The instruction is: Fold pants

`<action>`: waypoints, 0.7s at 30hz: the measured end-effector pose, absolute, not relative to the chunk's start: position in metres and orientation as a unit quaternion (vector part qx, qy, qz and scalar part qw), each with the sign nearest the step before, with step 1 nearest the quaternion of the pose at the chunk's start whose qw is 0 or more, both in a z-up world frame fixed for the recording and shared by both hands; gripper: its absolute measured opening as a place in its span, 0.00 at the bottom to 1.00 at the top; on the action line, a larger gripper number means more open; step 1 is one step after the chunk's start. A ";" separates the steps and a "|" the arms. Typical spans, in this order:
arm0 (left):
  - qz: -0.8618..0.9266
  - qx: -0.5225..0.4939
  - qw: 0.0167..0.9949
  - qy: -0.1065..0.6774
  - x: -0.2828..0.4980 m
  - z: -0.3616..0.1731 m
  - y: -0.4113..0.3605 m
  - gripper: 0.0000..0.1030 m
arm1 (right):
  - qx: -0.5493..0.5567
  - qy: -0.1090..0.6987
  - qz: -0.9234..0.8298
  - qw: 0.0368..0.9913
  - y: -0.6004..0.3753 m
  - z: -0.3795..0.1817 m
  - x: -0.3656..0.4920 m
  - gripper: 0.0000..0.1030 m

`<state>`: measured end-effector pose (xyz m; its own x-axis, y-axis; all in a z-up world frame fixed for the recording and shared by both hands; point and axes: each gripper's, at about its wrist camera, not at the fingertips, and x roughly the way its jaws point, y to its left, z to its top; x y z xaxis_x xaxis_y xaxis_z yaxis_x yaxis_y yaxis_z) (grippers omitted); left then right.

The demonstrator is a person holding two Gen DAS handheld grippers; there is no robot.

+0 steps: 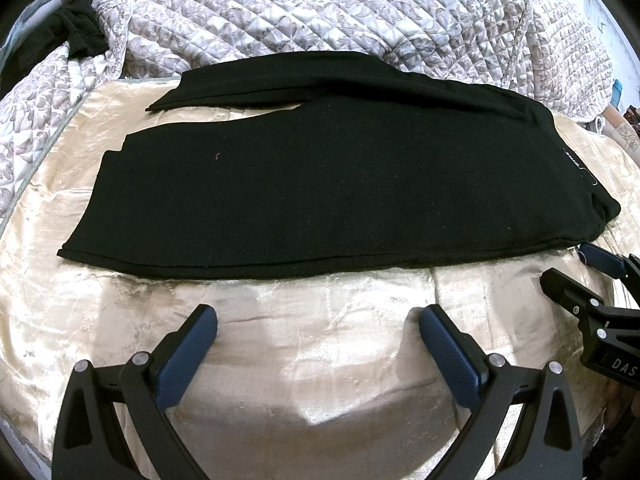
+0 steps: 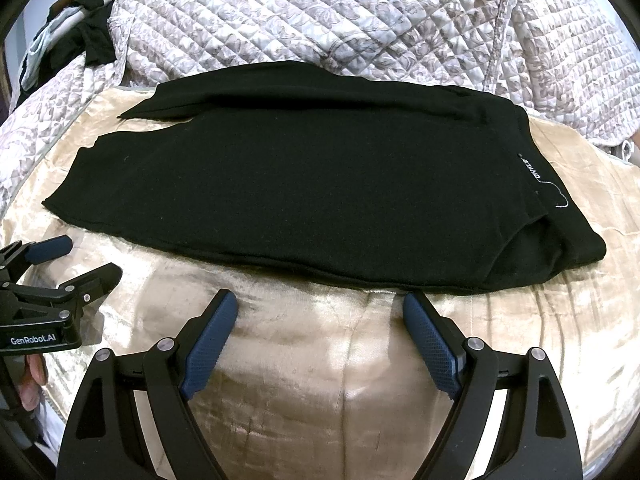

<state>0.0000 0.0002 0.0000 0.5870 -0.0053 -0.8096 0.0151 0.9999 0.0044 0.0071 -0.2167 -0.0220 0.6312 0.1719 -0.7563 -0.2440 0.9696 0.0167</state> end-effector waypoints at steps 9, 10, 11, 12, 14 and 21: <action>-0.005 0.005 0.889 0.457 -0.003 -0.002 -0.005 1.00 | -0.044 0.415 0.115 0.902 -0.216 -0.022 0.008 0.83; -0.005 0.006 0.889 0.457 -0.003 -0.002 -0.005 1.00 | -0.044 0.414 0.115 0.902 -0.217 -0.022 0.007 0.83; -0.005 0.006 0.889 0.457 -0.003 -0.002 -0.005 1.00 | -0.044 0.415 0.115 0.901 -0.216 -0.022 0.008 0.83; -0.005 0.006 0.889 0.457 -0.004 -0.002 -0.005 1.00 | -0.044 0.416 0.115 0.901 -0.217 -0.021 0.009 0.83; -0.005 0.006 0.889 0.458 -0.004 -0.002 -0.006 1.00 | -0.044 0.415 0.115 0.901 -0.217 -0.021 0.009 0.83; -0.002 0.006 0.889 0.458 0.000 -0.003 -0.002 1.00 | -0.044 0.418 0.118 0.900 -0.217 -0.022 0.012 0.83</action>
<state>0.0002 -0.0021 -0.0030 0.5805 0.0015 -0.8142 0.0102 0.9999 0.0092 0.0125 -0.2172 -0.0224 0.6221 0.1754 -0.7630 -0.2488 0.9684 0.0198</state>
